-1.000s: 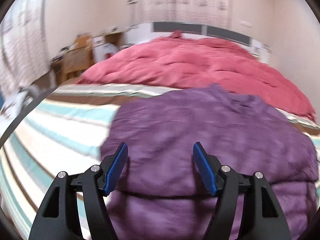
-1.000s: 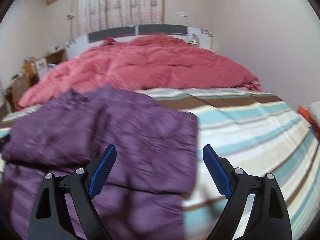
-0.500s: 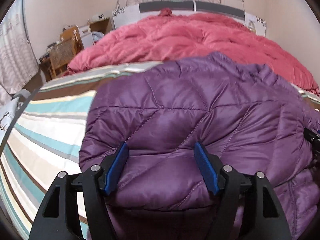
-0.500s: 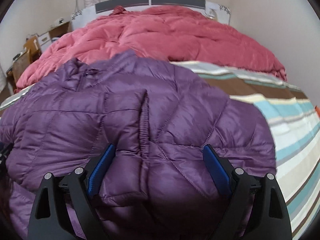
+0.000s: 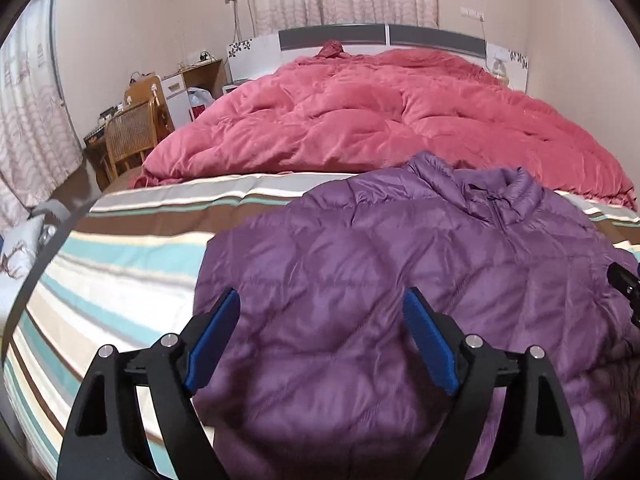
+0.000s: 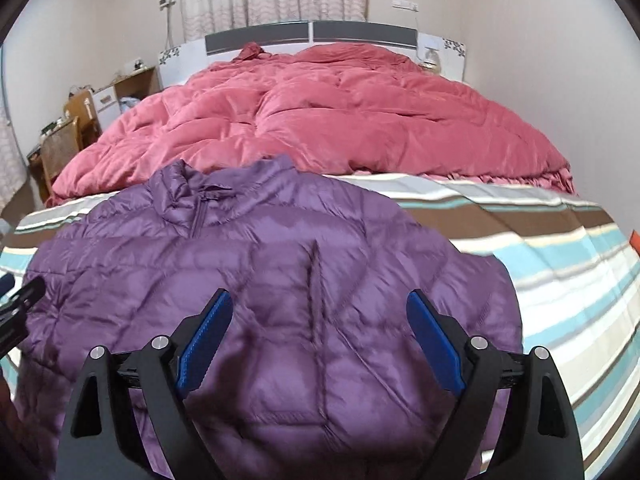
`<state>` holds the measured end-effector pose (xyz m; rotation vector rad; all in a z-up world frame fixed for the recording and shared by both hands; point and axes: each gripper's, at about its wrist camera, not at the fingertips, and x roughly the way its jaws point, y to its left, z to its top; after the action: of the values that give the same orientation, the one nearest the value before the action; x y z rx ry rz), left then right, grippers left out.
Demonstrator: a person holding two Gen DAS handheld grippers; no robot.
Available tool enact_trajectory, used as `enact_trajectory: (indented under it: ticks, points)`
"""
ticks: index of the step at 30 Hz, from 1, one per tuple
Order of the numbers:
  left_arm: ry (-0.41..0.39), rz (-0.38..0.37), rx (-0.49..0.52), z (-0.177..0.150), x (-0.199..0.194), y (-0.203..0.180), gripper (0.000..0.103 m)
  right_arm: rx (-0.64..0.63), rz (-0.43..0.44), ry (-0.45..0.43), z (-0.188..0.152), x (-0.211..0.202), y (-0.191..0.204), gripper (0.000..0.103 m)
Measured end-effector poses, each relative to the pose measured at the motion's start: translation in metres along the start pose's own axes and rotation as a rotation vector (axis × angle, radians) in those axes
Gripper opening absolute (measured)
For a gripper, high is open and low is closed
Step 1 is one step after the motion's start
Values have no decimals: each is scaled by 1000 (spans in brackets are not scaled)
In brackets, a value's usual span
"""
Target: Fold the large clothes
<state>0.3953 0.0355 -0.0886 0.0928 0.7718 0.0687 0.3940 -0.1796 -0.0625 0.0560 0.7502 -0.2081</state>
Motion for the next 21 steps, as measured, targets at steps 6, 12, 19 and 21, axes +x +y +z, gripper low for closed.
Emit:
enact_trajectory:
  ticks: [6,12,19,21]
  points:
    - [52,53,80,8,42,-18,86,-31,-38,41,7,34,9,88]
    - [86,15,74,6,68,-15,91,-18,-40,97,-3,63,9,96]
    - [94,11,61,5,66,-14,91,-18,-37,96,-2,64,7,96]
    - [81,16,65,1,53,-11,93,8,-19,77,-3,49,-2,96]
